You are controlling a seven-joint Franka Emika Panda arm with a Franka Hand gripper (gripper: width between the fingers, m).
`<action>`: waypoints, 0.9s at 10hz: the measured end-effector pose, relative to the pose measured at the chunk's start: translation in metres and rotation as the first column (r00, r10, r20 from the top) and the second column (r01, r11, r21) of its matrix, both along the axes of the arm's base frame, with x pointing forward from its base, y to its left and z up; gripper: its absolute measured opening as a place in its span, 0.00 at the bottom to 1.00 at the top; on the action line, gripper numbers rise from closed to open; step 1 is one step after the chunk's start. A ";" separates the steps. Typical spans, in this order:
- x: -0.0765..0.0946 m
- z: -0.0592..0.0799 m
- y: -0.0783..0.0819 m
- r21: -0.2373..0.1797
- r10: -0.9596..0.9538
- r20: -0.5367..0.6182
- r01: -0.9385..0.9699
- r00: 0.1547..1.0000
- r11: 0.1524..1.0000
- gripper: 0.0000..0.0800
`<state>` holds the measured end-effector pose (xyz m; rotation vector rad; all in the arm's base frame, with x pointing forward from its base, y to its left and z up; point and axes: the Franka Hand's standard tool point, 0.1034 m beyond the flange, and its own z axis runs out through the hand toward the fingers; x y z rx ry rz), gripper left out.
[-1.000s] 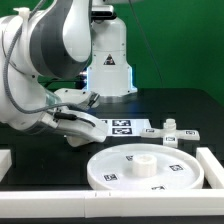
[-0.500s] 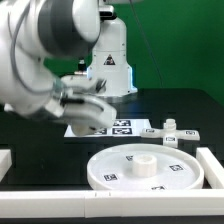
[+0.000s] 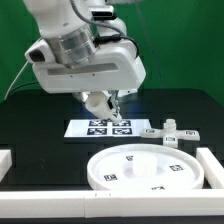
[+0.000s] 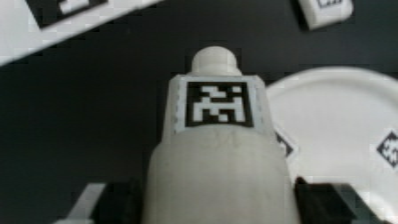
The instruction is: Assemble round table
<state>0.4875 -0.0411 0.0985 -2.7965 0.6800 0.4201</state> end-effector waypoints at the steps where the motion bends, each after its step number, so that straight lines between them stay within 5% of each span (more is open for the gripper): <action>1: 0.002 0.000 -0.001 -0.036 -0.003 0.062 0.005 0.998 0.999 0.51; 4: 0.037 0.010 0.013 -0.160 0.084 0.271 -0.041 0.959 0.986 0.51; 6: 0.064 0.028 0.043 -0.231 0.144 0.374 -0.058 0.916 0.971 0.51; 7: 0.070 0.035 0.065 -0.267 0.164 0.452 -0.042 0.877 0.963 0.51; 9: 0.068 0.031 0.066 -0.301 0.184 0.541 -0.015 0.820 0.953 0.51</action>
Offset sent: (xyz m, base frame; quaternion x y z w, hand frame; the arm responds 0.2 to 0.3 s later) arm 0.0494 0.0100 0.0216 -0.0339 0.2131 -0.1142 0.9697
